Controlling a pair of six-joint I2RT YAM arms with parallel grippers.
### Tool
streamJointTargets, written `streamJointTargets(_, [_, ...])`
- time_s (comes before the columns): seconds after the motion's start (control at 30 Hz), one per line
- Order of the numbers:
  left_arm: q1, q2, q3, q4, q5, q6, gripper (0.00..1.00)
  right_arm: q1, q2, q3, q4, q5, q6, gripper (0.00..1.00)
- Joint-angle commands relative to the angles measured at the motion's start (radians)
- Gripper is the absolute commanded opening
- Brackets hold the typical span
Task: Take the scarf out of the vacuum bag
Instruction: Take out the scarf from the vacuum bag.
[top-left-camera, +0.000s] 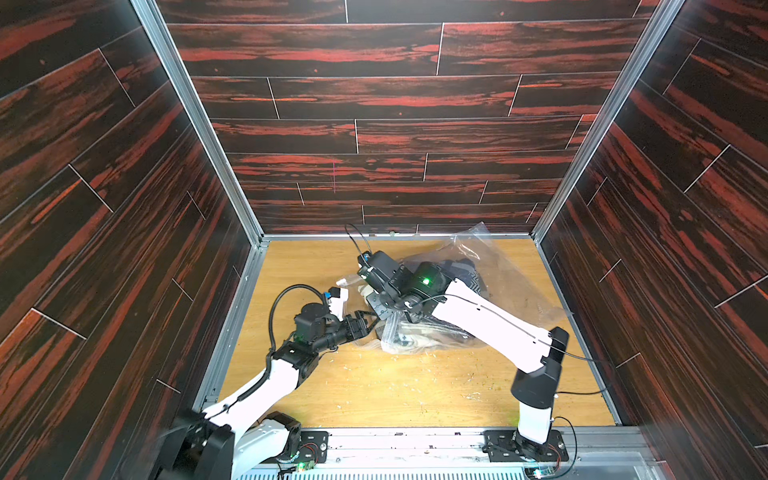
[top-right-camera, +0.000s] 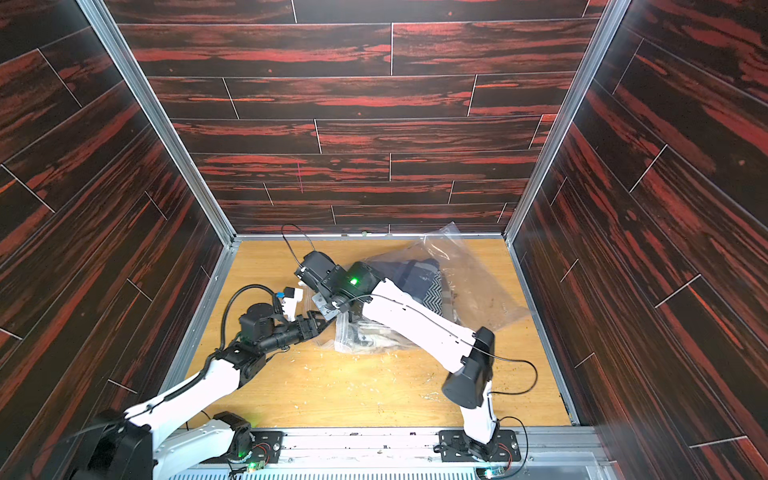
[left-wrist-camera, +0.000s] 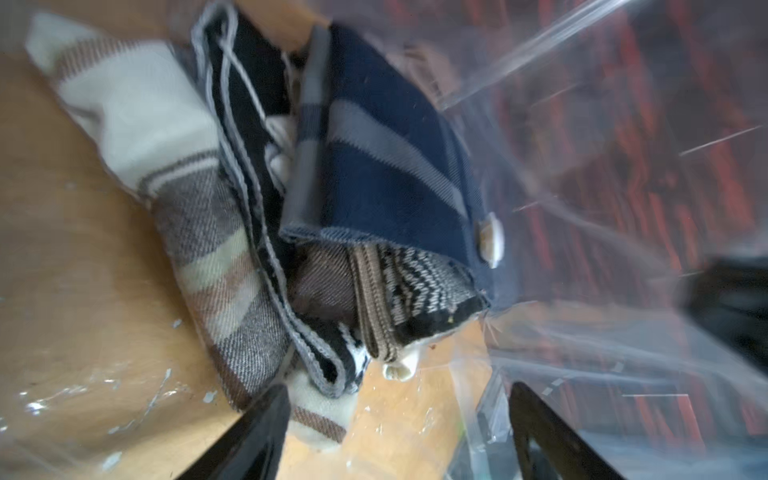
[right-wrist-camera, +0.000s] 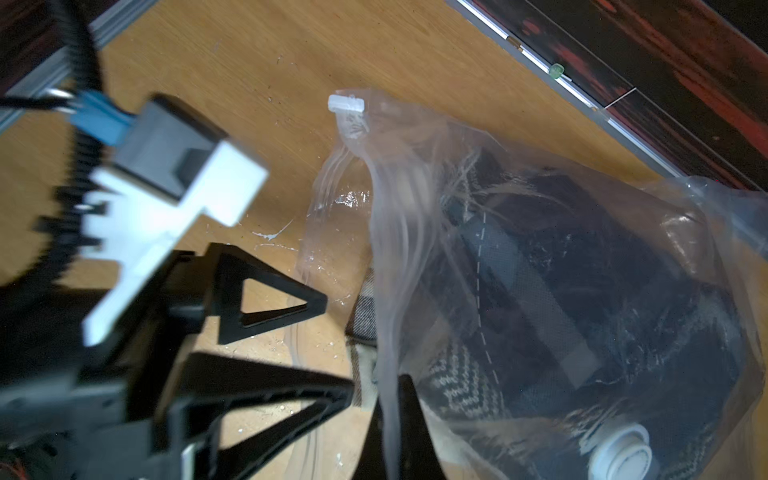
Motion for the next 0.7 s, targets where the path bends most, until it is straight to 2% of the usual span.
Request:
streamJointTargets(0.0, [-0.026,0.061,0.027,0.064,0.056,0.003,0.84,-0.002,-0.050,-0.025,0.041,-0.013,0.029,0.00])
streamJointTargets(0.17, [-0.091,0.113,0.027,0.120,0.051,-0.015,0.84,-0.002,-0.083,-0.063,0.042,-0.030,0.036,0.00])
streamJointTargets(0.47, [-0.198,0.166,0.019,0.245,0.027,-0.072,0.84,0.000,-0.215,-0.256,0.088,-0.063,0.077,0.00])
streamJointTargets(0.67, [-0.318,0.124,-0.022,0.221,-0.069,-0.046,0.83,-0.001,-0.296,-0.322,0.071,-0.041,0.130,0.00])
